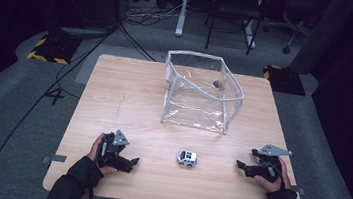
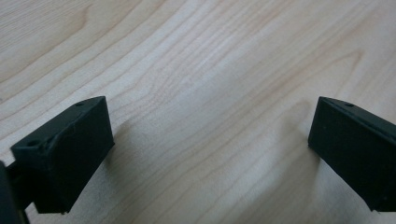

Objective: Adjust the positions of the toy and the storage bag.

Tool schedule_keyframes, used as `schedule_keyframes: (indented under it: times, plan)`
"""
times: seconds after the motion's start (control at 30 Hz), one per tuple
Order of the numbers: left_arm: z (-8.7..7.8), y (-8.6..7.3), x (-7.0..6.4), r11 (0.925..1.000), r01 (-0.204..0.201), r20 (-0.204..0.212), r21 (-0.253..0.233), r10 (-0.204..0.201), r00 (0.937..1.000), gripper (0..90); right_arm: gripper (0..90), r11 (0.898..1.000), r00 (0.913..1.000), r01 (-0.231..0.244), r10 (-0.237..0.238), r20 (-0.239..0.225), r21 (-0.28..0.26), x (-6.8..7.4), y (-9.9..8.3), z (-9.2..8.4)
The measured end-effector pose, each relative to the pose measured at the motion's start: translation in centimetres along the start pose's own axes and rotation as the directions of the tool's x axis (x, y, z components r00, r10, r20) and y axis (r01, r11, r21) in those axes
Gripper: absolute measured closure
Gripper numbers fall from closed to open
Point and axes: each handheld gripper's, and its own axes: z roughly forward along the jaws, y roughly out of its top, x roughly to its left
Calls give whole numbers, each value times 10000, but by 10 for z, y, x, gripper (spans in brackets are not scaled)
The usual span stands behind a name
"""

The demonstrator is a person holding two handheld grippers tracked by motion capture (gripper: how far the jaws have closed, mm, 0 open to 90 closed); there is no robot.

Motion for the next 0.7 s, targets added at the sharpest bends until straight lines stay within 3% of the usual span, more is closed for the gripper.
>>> schedule_keyframes:
  times: [0.1,0.17,0.3,0.43,0.63,0.67,0.7]
  plan:
    - [-3,-3,-1,9997,-221,287,80,218,9994,4,150,9999,9999,123,-123,-116,-3,2,0,0]
    - [-3,-4,0,9991,-424,247,-7,424,9988,4,148,9995,9991,330,-330,-249,18,2,1,1]
    - [-4,-4,0,9989,-464,407,68,461,9981,3,145,9989,9973,475,-475,-563,-4,9,2,3]
    - [-4,-4,0,9989,-472,405,66,469,9981,3,145,9943,9882,1063,-1059,-1109,-19,25,8,9]
    - [-4,-4,0,9988,-480,417,62,477,9980,4,144,9889,9752,1485,-1474,-1653,-61,49,19,21]
    - [-3,-4,0,9990,-454,410,-9,454,9981,5,144,9846,9672,1746,-1740,-1849,-131,59,24,26]
    - [-3,-4,0,9990,-454,410,-9,454,9981,6,144,9846,9672,1746,-1740,-1849,-131,59,24,26]
